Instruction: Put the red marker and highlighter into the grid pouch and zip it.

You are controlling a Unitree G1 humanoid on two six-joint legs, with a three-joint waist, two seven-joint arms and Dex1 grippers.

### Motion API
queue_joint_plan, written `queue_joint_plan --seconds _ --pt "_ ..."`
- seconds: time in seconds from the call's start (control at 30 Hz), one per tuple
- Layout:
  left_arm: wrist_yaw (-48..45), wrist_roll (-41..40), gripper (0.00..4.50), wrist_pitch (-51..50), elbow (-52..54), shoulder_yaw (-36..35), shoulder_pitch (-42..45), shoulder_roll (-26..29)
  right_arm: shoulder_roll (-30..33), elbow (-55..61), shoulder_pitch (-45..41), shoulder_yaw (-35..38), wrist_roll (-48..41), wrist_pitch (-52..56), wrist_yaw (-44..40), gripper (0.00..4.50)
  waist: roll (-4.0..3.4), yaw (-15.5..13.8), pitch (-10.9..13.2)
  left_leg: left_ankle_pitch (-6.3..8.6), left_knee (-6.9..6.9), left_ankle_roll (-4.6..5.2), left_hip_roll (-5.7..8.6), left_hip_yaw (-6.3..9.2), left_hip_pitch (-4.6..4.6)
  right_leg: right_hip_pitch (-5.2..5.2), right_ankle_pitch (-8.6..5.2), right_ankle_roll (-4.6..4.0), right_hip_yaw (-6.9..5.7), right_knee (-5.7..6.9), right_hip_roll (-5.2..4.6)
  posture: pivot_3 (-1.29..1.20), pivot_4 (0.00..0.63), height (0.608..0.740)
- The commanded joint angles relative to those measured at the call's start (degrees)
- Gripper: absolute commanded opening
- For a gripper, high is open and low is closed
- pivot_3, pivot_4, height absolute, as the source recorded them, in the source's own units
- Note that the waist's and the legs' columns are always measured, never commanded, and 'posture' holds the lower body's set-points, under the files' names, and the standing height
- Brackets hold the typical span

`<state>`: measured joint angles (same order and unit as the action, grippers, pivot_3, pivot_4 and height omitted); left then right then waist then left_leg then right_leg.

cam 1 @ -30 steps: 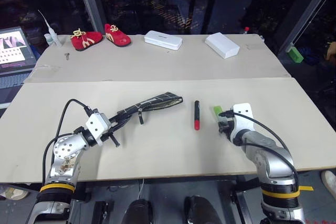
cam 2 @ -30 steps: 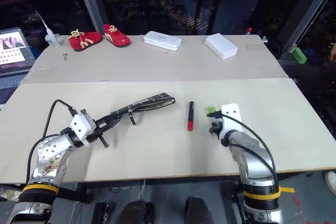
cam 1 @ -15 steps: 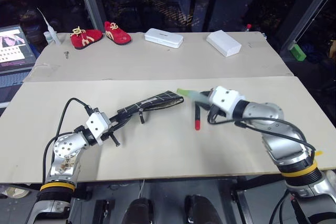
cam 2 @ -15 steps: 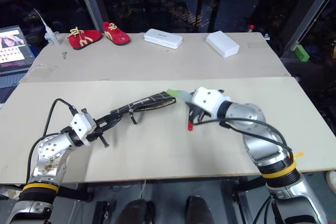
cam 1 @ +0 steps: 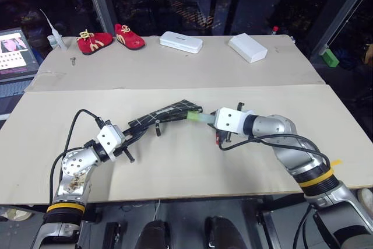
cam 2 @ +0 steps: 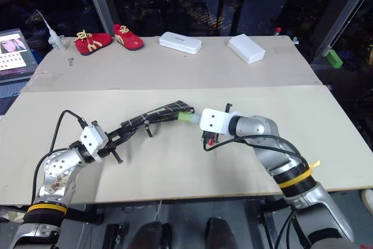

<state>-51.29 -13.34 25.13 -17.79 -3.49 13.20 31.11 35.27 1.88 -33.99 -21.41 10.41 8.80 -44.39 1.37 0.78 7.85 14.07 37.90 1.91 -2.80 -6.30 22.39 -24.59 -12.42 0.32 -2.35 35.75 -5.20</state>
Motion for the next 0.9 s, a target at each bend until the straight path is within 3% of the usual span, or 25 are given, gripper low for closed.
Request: queue_joint_plan --seconds 0.03,0.23,0.6,0.9 --pt "-0.1 0.1 0.0 1.3 1.9 -0.2 0.1 0.4 -0.3 1.6 -2.0 3.4 -2.0 0.9 -1.3 1.05 0.0 0.0 0.0 0.0 0.0 0.0 0.0 0.0 0.0 0.0 0.0 0.0 0.0 0.0 0.0 0.0 0.15 0.74" --pt "-0.5 0.2 0.0 1.7 1.5 0.0 0.0 0.5 -2.3 2.7 -3.3 2.9 -2.4 6.2 -2.8 1.05 -0.01 0.1 0.0 0.0 0.0 0.0 -0.02 0.01 -0.01 0.0 0.01 -0.02 0.0 0.01 0.01 0.0 0.15 0.74" --pt "-1.1 0.4 0.0 1.8 1.0 0.2 0.9 0.6 -6.7 -4.7 -8.7 -3.3 6.6 1.8 -0.8 1.05 -0.02 0.0 0.0 0.0 0.0 0.0 -0.01 -0.06 0.03 -0.05 0.02 -0.03 -0.02 0.04 0.0 0.0 0.15 0.74" --pt "-1.7 0.4 0.0 1.5 0.8 0.1 2.0 1.0 -10.7 -12.7 -12.0 -10.1 14.5 -12.0 3.2 1.05 -0.03 0.3 0.0 0.0 0.0 -0.01 -0.01 -0.11 0.03 -0.12 0.02 -0.04 -0.01 0.11 0.02 0.0 0.15 0.74"
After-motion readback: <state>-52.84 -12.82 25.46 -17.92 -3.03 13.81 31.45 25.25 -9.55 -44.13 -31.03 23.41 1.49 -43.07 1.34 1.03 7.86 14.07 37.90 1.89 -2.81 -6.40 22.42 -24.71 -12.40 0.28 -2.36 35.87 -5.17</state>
